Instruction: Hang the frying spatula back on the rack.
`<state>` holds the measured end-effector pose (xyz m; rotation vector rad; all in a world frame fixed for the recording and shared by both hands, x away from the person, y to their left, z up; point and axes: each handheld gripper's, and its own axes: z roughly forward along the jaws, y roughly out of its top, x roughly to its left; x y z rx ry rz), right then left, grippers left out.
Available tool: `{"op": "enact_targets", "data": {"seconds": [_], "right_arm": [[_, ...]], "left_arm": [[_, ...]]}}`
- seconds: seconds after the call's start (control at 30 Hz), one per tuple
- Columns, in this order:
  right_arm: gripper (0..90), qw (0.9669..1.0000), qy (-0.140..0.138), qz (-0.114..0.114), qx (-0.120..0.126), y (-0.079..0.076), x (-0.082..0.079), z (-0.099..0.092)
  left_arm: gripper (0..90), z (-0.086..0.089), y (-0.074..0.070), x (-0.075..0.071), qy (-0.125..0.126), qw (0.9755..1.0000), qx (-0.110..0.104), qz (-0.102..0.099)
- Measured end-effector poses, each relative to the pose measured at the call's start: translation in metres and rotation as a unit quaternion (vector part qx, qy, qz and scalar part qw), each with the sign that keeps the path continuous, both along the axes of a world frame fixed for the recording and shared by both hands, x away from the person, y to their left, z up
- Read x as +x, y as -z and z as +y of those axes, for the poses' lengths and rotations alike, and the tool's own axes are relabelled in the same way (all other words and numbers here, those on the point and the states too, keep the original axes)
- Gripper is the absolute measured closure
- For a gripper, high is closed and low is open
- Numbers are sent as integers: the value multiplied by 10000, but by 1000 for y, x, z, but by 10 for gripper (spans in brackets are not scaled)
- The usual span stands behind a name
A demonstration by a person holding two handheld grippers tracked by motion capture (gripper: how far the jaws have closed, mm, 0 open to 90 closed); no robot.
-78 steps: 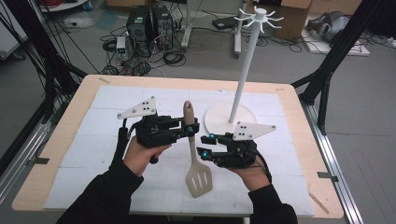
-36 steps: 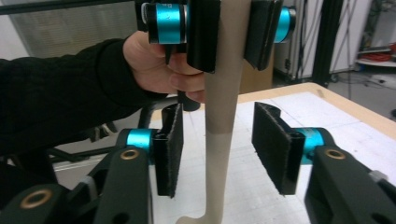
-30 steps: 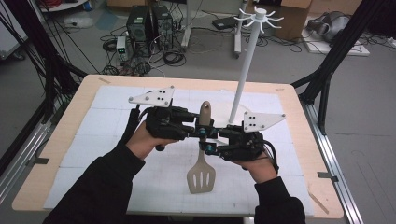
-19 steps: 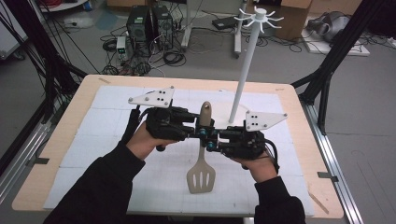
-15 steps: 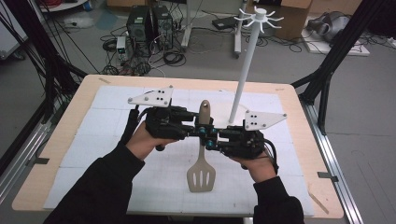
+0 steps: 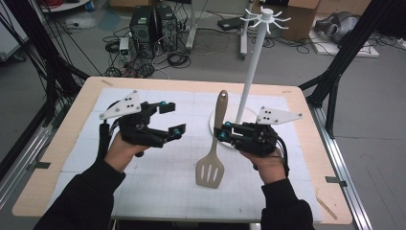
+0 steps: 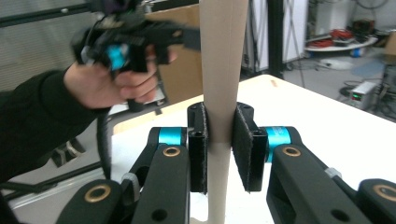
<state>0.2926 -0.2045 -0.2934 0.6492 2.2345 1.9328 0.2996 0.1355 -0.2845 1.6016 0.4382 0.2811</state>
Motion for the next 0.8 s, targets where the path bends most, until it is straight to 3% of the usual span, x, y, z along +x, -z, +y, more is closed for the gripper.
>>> {"op": "enact_targets", "data": {"seconds": [0.2,0.43,0.5,0.8], "right_arm": [[770,9995,289,77,-117,-9,7,1],[770,9979,620,14,-173,-24,16,-1],[769,9963,827,-1,-214,-35,21,-3],[769,9908,1334,-54,-235,-68,39,-14]], "left_arm": [[182,36,28,-18,-407,9991,110,89],[183,68,57,-32,-866,9959,216,112],[184,81,69,-34,-1050,9941,183,197],[188,93,88,-36,-1244,9915,214,324]]}}
